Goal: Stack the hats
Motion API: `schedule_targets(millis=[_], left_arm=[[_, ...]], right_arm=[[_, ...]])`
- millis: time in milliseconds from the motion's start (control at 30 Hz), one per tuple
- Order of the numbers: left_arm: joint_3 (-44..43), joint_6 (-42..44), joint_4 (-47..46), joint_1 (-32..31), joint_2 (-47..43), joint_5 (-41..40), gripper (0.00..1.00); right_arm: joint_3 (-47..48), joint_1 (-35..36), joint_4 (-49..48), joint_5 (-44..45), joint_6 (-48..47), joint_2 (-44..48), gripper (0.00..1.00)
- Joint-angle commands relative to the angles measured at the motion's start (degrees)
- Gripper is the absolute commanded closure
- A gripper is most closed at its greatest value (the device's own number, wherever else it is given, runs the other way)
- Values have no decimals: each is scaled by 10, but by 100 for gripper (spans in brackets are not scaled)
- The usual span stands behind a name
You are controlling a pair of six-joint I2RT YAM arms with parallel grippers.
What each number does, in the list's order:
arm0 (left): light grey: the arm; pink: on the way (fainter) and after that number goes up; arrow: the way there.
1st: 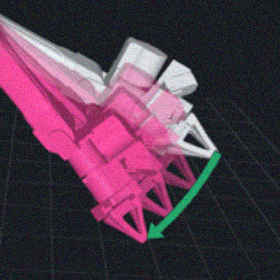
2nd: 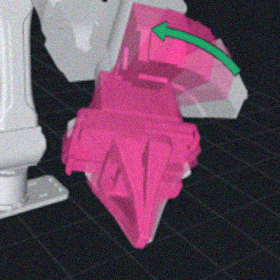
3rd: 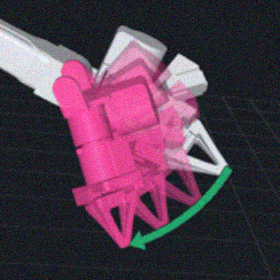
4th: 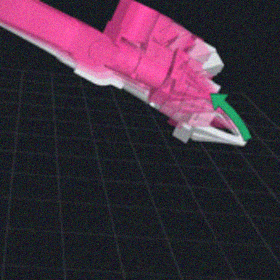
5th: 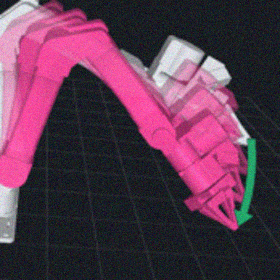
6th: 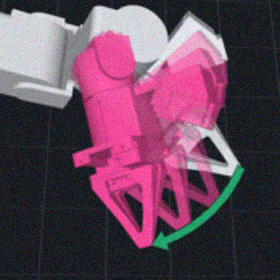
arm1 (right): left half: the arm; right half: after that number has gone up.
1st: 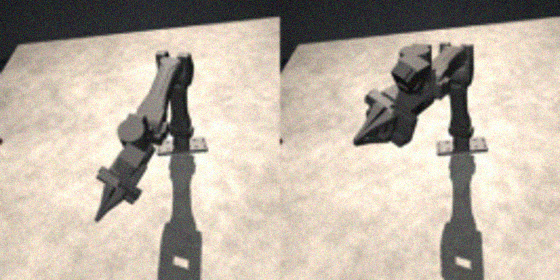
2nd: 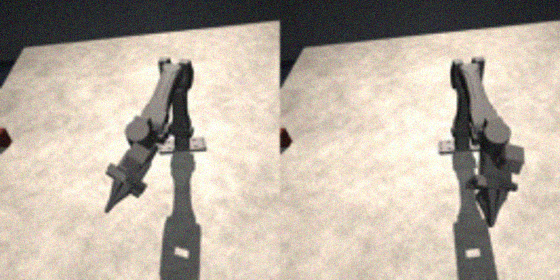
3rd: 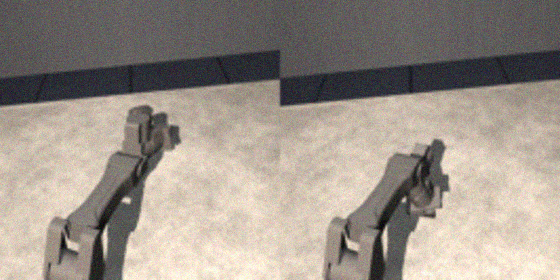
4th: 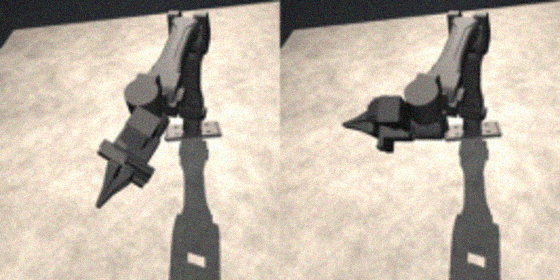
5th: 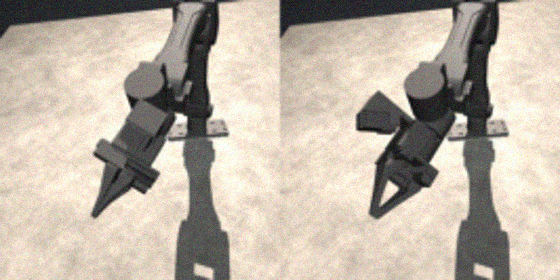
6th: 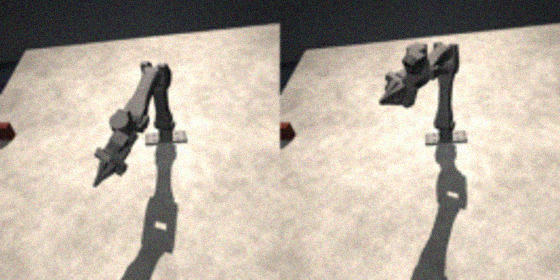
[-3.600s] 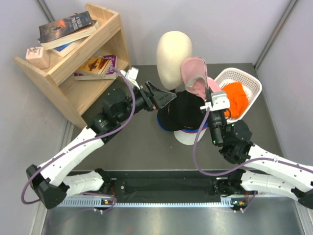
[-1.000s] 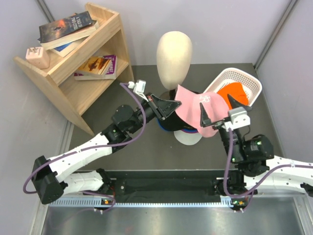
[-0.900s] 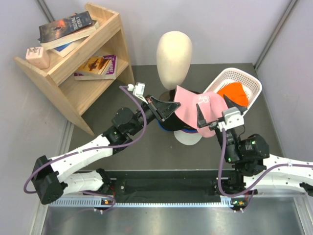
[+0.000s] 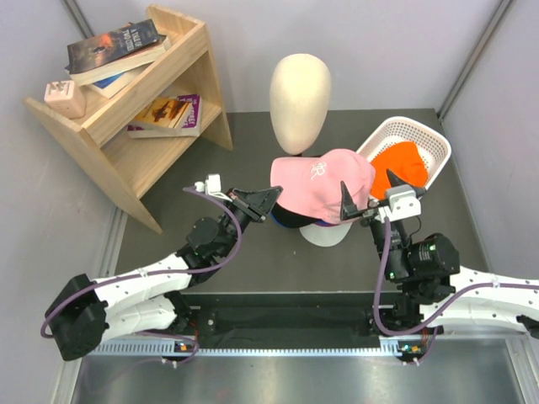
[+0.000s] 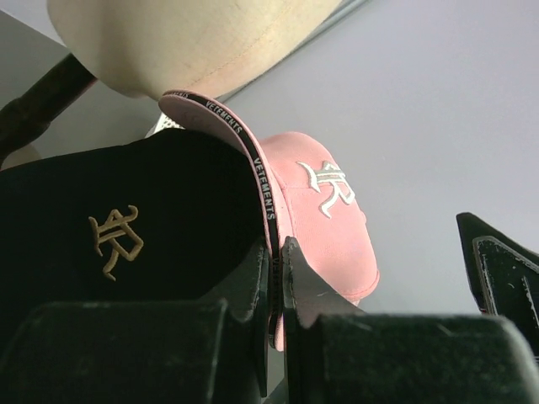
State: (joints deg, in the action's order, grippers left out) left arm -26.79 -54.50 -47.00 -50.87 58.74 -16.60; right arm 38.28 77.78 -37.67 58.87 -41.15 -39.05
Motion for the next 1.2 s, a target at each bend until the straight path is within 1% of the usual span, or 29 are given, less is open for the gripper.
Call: schedule_targets(millis=[0, 67, 100, 133, 167, 200, 233, 267, 300, 367, 467, 633, 700, 733, 767, 933, 1000, 1033, 1100, 1133, 1167], left_arm=[[35, -24, -40, 8, 6, -54, 100], [45, -38, -52, 9, 11, -56, 100], [52, -42, -56, 8, 14, -56, 100], [60, -46, -59, 9, 18, -58, 100], [67, -56, -62, 9, 20, -60, 100], [74, -59, -75, 10, 22, -61, 100], [86, -62, -80, 10, 23, -61, 100], [91, -67, -83, 10, 24, -63, 100], [96, -74, -86, 10, 26, -63, 100], [109, -76, -93, 10, 29, -65, 100], [122, -82, -97, 10, 33, -73, 100], [130, -81, -95, 11, 50, -77, 100], [128, -80, -94, 12, 61, -72, 100], [126, -77, -94, 12, 65, -69, 100], [122, -70, -91, 13, 68, -63, 100], [99, -45, -64, 18, 78, -27, 100], [95, -34, -57, 22, 78, -18, 99], [89, -30, -55, 23, 79, -14, 90], [85, -23, -50, 24, 78, -5, 85], [83, -19, -50, 26, 78, -3, 77], [82, -17, -49, 27, 77, 0, 70]], right_arm=[[11, -12, 5, 20, 33, -1, 0], [21, -32, 36, 7, 71, -6, 0], [35, -44, 85, -2, 91, -14, 0], [45, -58, 115, -15, 141, -19, 0], [54, -94, 144, -49, 169, -23, 0], [69, -114, 192, -70, 190, -32, 0], [75, -132, 212, -89, 233, -36, 0], [79, -164, 226, -121, 250, -39, 0], [82, -176, 244, -133, 275, -44, 0], [83, -203, 248, -161, 291, -48, 0], [84, -221, 258, -193, 309, -59, 0], [91, -225, 260, -202, 315, -91, 1], [93, -234, 261, -204, 323, -102, 3], [93, -236, 262, -205, 327, -106, 5], [94, -242, 262, -207, 331, -110, 10], [103, -263, 285, -205, 359, -127, 22], [101, -272, 289, -207, 369, -128, 29], [100, -275, 291, -212, 372, -130, 31], [100, -283, 294, -217, 378, -132, 39], [99, -285, 295, -222, 379, -132, 43], [99, -286, 296, -222, 380, -133, 52]])
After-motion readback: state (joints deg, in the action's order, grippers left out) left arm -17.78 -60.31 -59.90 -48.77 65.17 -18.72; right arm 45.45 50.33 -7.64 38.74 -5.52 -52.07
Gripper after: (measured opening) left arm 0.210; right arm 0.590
